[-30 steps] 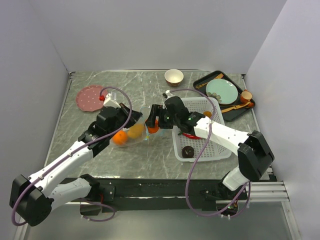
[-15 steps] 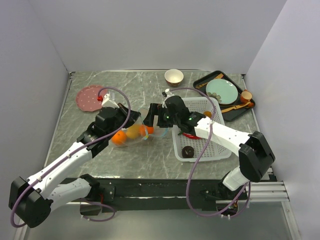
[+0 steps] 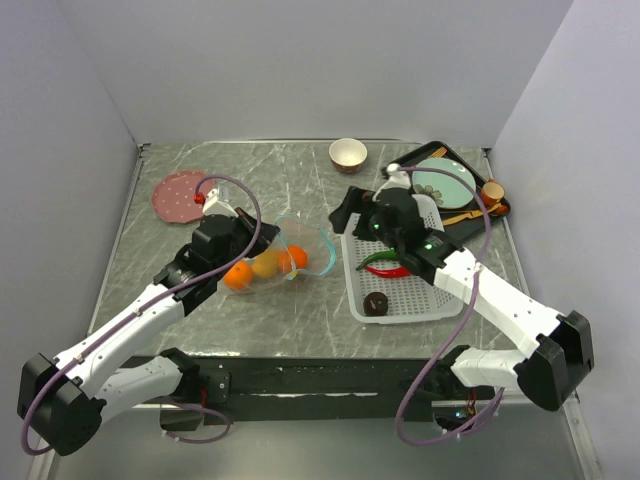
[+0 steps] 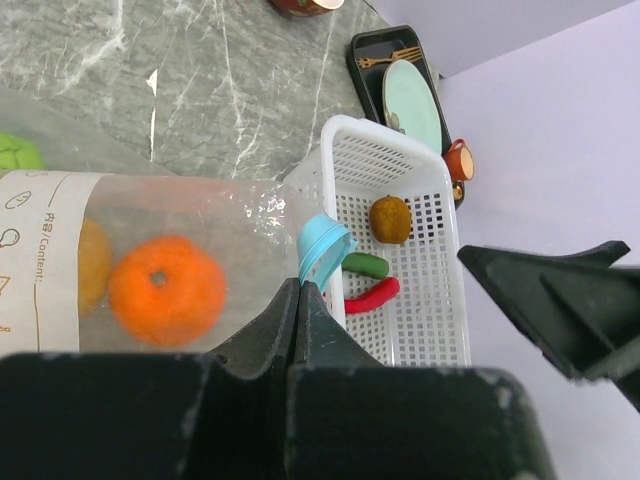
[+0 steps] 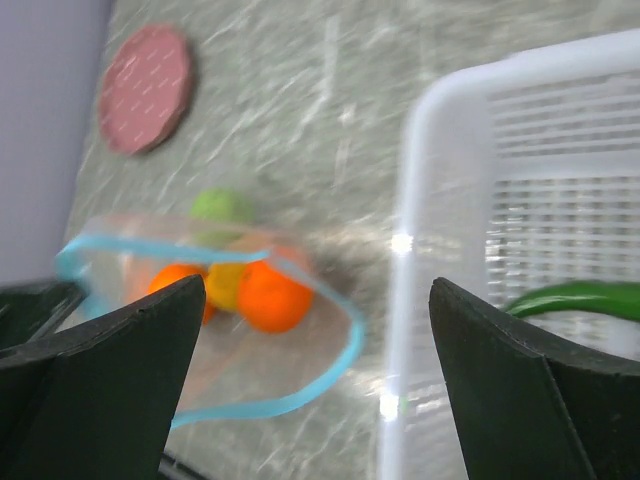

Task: Place the food in the zip-top bag and seal the zipper
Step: Place the fake fruit in the zipper food storage bag, then pick up the fake vegetable from the bin.

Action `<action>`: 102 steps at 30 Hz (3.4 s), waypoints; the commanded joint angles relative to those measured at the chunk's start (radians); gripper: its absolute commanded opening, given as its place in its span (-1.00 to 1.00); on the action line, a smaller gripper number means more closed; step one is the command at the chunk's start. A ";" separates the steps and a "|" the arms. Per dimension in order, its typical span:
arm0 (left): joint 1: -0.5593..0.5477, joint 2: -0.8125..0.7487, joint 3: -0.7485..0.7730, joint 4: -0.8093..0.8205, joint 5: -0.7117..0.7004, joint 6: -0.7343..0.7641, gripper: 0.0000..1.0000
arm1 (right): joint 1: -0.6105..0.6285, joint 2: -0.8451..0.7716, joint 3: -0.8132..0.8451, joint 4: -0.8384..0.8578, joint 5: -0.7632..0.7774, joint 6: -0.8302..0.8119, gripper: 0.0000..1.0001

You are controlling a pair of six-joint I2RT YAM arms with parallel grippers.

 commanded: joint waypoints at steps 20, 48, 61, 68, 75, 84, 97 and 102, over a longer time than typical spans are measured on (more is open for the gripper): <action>0.005 0.020 0.010 0.009 -0.024 0.026 -0.99 | -0.330 0.139 -0.042 -0.175 0.067 -0.005 1.00; 0.006 0.032 0.018 0.006 -0.015 0.035 -0.98 | -0.385 0.139 -0.243 -0.134 0.036 0.100 0.58; 0.005 0.010 0.011 -0.005 -0.029 0.035 -0.99 | -0.396 0.175 -0.257 -0.064 -0.016 0.083 0.33; 0.005 0.014 0.012 -0.006 -0.029 0.033 -0.98 | -0.401 0.131 -0.303 -0.010 -0.039 0.083 0.14; 0.006 0.015 0.013 -0.008 -0.026 0.030 -0.99 | -0.401 0.129 -0.329 0.022 -0.063 0.081 0.18; 0.006 0.015 0.013 -0.005 -0.018 0.032 -0.98 | -0.401 0.139 -0.335 0.021 -0.066 0.071 -0.15; 0.006 0.017 0.007 0.003 -0.012 0.027 -0.98 | -0.401 0.131 -0.338 0.024 -0.083 0.068 -0.46; 0.006 0.021 0.007 0.006 -0.008 0.026 -0.98 | -0.401 0.132 -0.334 0.019 -0.076 0.060 -0.15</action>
